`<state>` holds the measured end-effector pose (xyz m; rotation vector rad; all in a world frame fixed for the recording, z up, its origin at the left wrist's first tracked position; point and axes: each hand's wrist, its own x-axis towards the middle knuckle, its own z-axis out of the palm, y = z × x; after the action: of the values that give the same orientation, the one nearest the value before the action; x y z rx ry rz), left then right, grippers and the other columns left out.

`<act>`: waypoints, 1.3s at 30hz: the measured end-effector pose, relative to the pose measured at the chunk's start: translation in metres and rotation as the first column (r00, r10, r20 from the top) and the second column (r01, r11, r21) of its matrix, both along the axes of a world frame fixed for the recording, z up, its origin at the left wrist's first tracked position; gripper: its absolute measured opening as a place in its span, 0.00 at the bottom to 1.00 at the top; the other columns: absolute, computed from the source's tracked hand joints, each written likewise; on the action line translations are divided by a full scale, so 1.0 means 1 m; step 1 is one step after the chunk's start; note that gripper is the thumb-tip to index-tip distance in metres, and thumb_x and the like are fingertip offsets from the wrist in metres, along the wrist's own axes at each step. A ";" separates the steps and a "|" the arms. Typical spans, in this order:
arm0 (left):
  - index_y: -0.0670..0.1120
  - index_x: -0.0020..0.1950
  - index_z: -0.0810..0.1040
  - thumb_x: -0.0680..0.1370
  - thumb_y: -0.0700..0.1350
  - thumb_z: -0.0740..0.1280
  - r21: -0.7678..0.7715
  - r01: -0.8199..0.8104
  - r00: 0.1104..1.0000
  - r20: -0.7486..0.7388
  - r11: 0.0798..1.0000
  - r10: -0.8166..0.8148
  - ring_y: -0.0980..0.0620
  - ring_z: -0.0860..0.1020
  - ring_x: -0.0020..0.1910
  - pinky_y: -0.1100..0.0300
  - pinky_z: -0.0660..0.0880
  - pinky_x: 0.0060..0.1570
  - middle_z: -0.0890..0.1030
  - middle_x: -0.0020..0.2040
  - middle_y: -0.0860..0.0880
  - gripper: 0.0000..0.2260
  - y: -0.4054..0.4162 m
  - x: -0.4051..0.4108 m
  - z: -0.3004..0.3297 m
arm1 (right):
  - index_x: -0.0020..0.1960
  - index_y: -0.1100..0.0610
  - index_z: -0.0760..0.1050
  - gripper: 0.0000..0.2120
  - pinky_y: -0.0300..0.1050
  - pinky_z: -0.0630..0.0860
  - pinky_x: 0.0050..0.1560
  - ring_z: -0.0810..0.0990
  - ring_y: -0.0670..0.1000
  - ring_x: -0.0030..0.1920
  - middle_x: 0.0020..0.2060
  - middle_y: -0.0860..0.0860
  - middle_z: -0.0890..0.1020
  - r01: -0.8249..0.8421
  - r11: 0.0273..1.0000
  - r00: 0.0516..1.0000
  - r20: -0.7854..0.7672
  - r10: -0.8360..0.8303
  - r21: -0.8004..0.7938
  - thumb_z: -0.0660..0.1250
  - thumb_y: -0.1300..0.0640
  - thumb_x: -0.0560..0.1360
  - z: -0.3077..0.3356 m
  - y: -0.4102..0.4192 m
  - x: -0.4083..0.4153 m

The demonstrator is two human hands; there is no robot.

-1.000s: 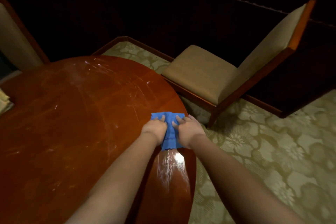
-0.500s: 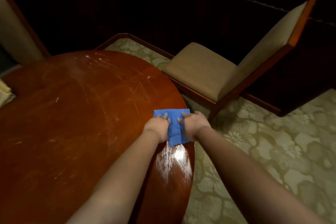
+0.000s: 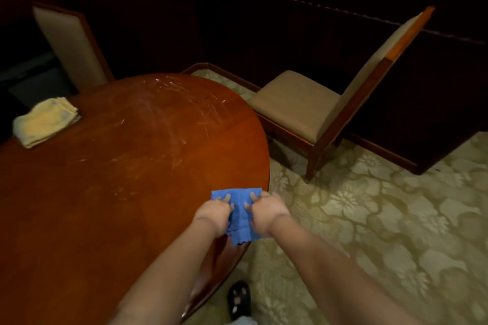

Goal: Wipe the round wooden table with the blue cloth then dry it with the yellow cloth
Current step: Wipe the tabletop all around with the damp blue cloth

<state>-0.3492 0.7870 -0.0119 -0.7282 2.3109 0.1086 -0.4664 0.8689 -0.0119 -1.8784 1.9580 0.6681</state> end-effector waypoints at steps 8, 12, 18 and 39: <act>0.46 0.79 0.51 0.83 0.43 0.54 0.004 -0.119 0.993 0.005 0.993 0.119 0.46 0.50 0.77 0.51 0.64 0.69 0.43 0.79 0.47 0.25 0.027 0.016 -0.003 | 0.79 0.53 0.50 0.26 0.56 0.54 0.73 0.56 0.58 0.75 0.78 0.57 0.50 -0.069 0.997 0.997 0.030 0.070 -0.022 0.51 0.50 0.83 -0.010 0.015 0.008; 0.45 0.79 0.49 0.83 0.43 0.56 -0.011 -0.156 0.988 0.006 0.988 0.156 0.46 0.49 0.77 0.52 0.63 0.68 0.42 0.79 0.46 0.26 0.014 0.005 -0.007 | 0.79 0.53 0.45 0.29 0.55 0.49 0.75 0.51 0.57 0.76 0.78 0.56 0.47 -0.080 0.997 0.996 0.032 0.080 -0.020 0.52 0.50 0.82 -0.015 0.003 0.000; 0.45 0.79 0.51 0.82 0.41 0.57 -0.014 -0.213 0.977 -0.006 0.977 0.213 0.45 0.51 0.77 0.51 0.64 0.68 0.44 0.79 0.45 0.27 -0.045 -0.027 -0.007 | 0.79 0.50 0.47 0.29 0.57 0.49 0.75 0.52 0.56 0.76 0.78 0.54 0.47 -0.091 0.996 0.994 0.053 0.092 -0.017 0.53 0.48 0.82 -0.016 -0.065 -0.033; 0.47 0.79 0.52 0.81 0.38 0.57 -0.001 -0.406 0.914 -0.030 0.914 0.405 0.47 0.50 0.77 0.53 0.64 0.69 0.43 0.79 0.49 0.27 -0.201 -0.092 -0.006 | 0.79 0.51 0.49 0.28 0.56 0.51 0.73 0.53 0.57 0.76 0.78 0.55 0.51 -0.289 0.957 0.957 0.024 0.289 -0.012 0.53 0.47 0.82 -0.015 -0.248 -0.104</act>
<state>-0.4409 0.5863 -0.0175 -1.2103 2.1545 0.3015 -0.5708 0.6214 -0.0271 -2.1910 1.6875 0.7121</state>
